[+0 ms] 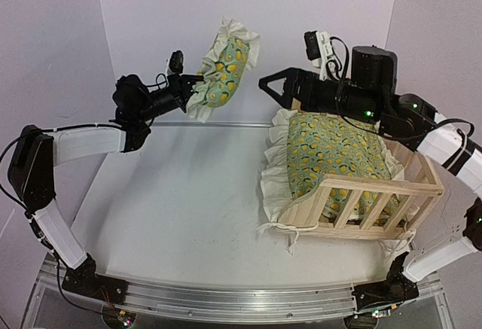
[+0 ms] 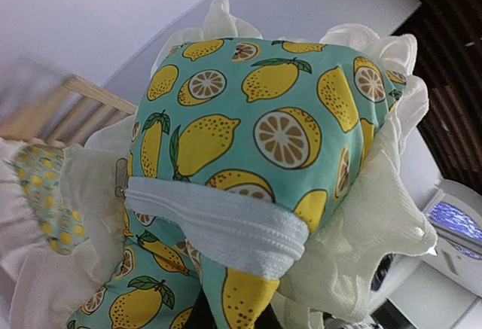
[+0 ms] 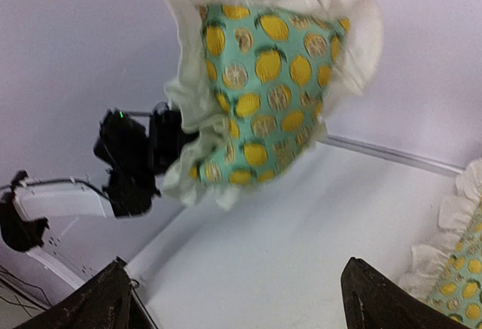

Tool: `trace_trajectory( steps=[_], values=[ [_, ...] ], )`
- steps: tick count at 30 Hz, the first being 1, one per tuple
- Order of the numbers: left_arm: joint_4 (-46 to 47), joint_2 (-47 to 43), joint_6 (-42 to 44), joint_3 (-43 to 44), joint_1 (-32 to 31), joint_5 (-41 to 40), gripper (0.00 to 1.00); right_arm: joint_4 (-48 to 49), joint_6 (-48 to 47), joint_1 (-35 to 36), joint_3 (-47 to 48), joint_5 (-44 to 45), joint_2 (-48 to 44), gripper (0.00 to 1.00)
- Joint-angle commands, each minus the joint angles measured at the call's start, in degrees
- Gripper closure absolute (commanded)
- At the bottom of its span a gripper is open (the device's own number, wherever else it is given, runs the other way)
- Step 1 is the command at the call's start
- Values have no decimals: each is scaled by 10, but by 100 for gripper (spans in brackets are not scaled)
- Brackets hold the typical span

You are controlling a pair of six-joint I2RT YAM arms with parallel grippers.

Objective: Set up the pet bed

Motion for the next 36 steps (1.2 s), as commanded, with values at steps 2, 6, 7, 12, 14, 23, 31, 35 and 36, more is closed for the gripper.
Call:
trace_trajectory(
  steps=[2,6,7,12,14,23,31,35,36],
  values=[
    [168,-32,-121,-25,-86,-4,100,160,38,-8,61,-40,20,2],
    [173,-51,-105,-44,-137,-36,100,206,62,-9,52,-75,28,12],
    [174,-52,-102,-45,-147,-40,100,208,69,-9,46,-71,28,14],
    [179,-84,-57,-81,-179,-94,100,214,73,-9,-19,-12,-7,15],
    [179,-99,-32,-100,-187,-123,100,222,79,-9,-44,-17,-20,14],
    [180,-84,-7,-110,-217,-165,100,267,91,-1,-69,-72,-8,18],
    [181,-69,9,-109,-240,-167,100,337,112,-1,-66,-145,15,44],
    [181,-64,16,-106,-247,-161,100,338,112,-1,-65,-151,26,65],
    [181,-65,17,-109,-247,-162,100,338,112,-1,-65,-152,26,70]
  ],
)
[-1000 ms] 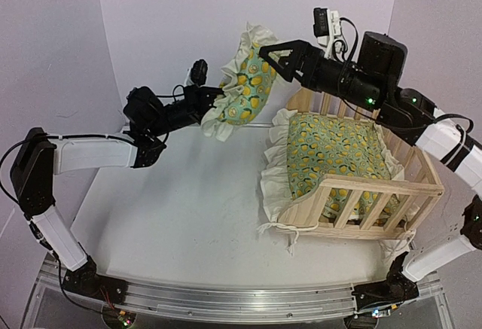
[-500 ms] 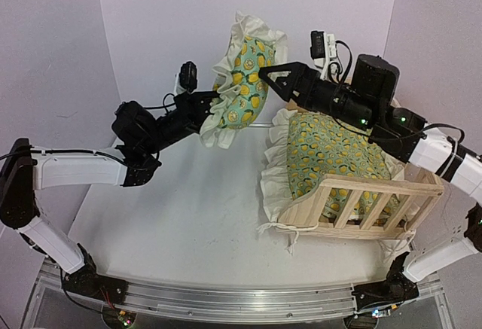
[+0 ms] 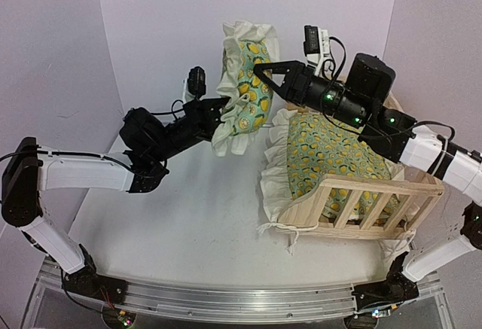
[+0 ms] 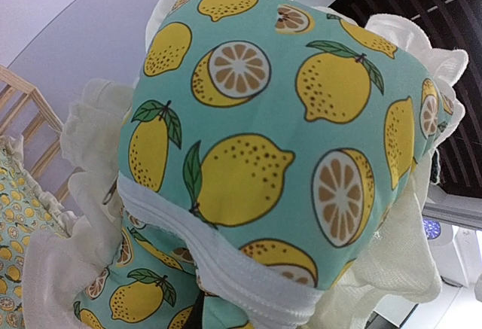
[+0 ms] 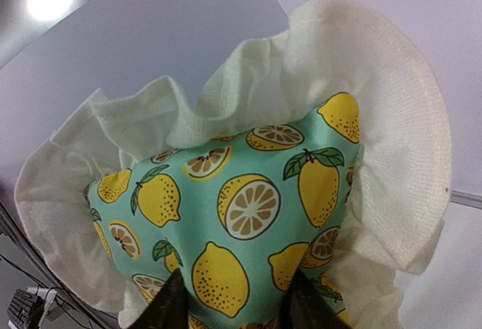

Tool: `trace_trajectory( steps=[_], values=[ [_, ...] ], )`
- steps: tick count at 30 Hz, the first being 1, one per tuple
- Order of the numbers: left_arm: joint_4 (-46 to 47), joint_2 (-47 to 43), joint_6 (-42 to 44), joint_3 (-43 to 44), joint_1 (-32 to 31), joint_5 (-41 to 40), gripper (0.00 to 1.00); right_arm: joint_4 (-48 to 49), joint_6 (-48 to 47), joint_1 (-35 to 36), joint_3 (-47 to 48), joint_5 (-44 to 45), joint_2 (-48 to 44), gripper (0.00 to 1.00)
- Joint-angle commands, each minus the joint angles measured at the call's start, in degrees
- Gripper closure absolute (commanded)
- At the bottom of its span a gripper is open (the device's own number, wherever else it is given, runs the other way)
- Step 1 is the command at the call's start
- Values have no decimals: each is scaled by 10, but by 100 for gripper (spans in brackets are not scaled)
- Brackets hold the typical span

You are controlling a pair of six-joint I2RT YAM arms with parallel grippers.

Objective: Set up the pet bed

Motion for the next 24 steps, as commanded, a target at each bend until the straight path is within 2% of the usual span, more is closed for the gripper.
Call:
trace_trajectory(
  steps=[1,2,4,5,8,11,12,16,18,21,24],
  values=[
    [25,0,22,10,-9,2,100,49,4,4,13,-30,7,75],
    [25,-4,27,4,-9,0,100,49,0,4,9,-27,3,80],
    [24,-16,50,-11,-9,-8,99,48,-13,4,-6,-9,-12,98],
    [24,-25,62,-24,-9,-16,92,48,-27,4,-14,3,-23,100],
    [21,-71,119,-84,-8,-58,61,7,-94,2,-27,40,-60,100],
    [-19,-133,182,-158,1,-116,47,-123,-224,-6,3,106,-97,100],
    [-63,-157,204,-179,5,-139,44,-173,-283,-8,12,136,-115,100],
    [-195,-258,293,-232,10,-223,41,-352,-529,-14,42,316,-155,100],
    [-244,-301,327,-249,10,-251,40,-460,-609,-20,61,356,-157,100],
    [-291,-346,364,-263,11,-271,39,-615,-652,-50,100,382,-144,100],
    [-306,-354,376,-265,11,-289,39,-704,-667,-80,126,366,-131,100]
  ],
)
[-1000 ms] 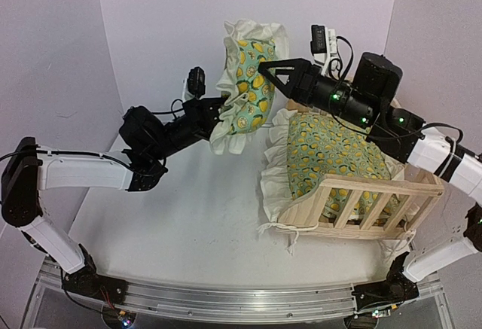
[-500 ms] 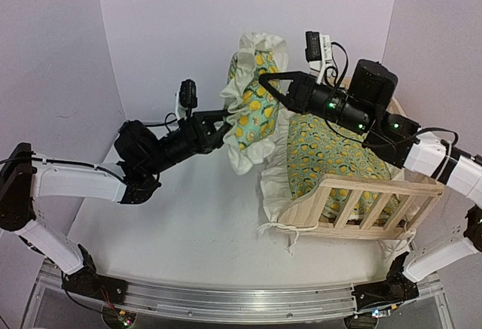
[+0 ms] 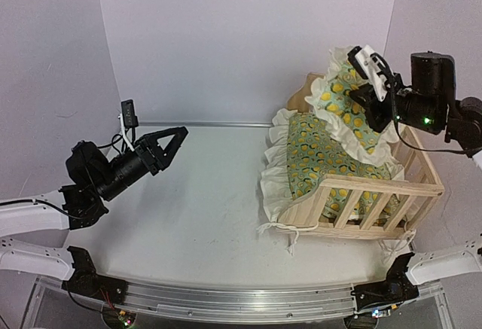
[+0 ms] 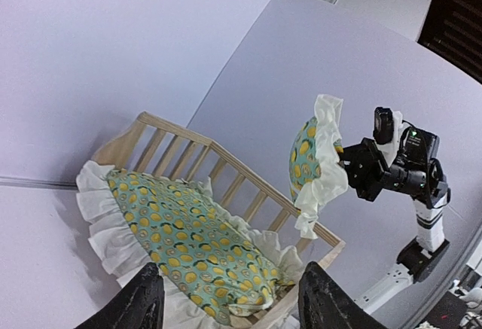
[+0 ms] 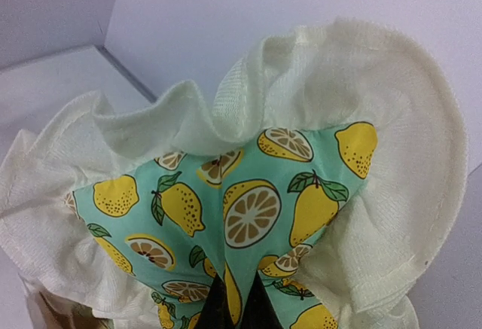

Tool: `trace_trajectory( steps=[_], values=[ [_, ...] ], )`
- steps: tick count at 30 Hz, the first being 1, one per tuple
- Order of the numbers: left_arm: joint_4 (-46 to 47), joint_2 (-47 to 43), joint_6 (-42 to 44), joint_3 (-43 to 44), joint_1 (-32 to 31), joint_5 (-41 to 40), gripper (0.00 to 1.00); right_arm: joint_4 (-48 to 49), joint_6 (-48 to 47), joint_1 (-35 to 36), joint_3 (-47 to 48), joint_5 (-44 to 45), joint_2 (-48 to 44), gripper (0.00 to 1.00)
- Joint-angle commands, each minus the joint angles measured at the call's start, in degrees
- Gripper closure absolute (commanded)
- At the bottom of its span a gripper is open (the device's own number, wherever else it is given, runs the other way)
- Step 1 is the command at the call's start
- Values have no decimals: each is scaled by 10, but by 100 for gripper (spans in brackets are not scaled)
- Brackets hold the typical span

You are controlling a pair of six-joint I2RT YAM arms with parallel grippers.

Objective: Set up the pet bed

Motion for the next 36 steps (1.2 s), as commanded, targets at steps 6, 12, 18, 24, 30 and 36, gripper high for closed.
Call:
trace_trajectory(
  steps=[6,12,18,24,30,36],
  values=[
    [-59,2,60,9,2,-7,39,-269,-146,-70,15,-3,65,100],
    [-59,-25,52,-5,2,4,39,-310,-168,-77,-28,-89,121,100],
    [-59,-64,53,-29,2,-4,39,-336,-139,-77,-49,-160,146,100],
    [-60,-83,56,-42,2,-14,38,-319,-109,-78,-127,-177,139,98],
    [-60,-74,47,-31,2,-3,38,-226,-119,-94,-184,-151,129,82],
    [-60,-68,39,-26,2,1,39,-206,-87,-94,-147,-99,122,46]
  ],
)
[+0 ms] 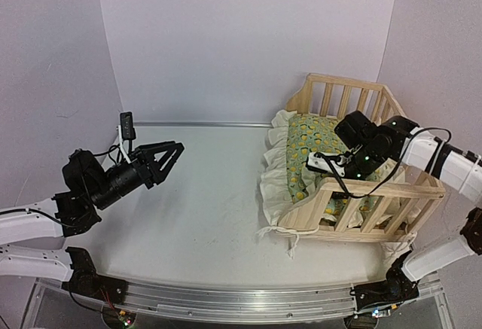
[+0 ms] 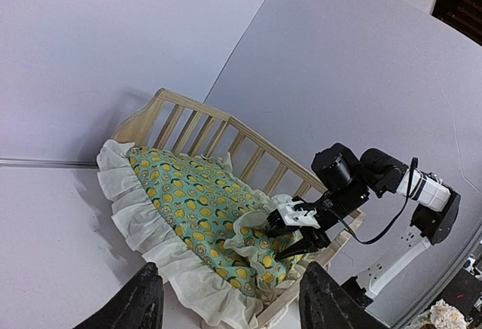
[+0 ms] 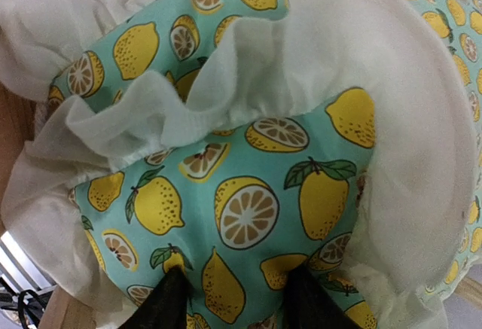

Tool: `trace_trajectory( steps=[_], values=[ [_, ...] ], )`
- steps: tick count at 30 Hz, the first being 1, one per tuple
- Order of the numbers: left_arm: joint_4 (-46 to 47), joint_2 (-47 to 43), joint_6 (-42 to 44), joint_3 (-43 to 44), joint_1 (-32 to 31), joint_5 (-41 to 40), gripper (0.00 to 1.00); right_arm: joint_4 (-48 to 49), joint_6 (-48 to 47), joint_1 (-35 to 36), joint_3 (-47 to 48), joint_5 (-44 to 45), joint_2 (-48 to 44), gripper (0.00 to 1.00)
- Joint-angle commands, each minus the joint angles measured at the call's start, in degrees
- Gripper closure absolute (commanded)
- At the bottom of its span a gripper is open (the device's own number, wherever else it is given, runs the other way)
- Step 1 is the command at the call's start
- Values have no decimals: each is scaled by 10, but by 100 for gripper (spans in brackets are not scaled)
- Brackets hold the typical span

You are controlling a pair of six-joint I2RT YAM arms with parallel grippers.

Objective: Set up the pet bed

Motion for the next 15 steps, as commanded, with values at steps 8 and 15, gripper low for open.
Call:
trace_trajectory(
  steps=[8,15],
  values=[
    [19,18,0,24,2,7,39,-57,77,-1,132,73,-76,2],
    [-31,21,14,52,8,-6,33,-39,267,-1,248,173,-79,2]
  ],
)
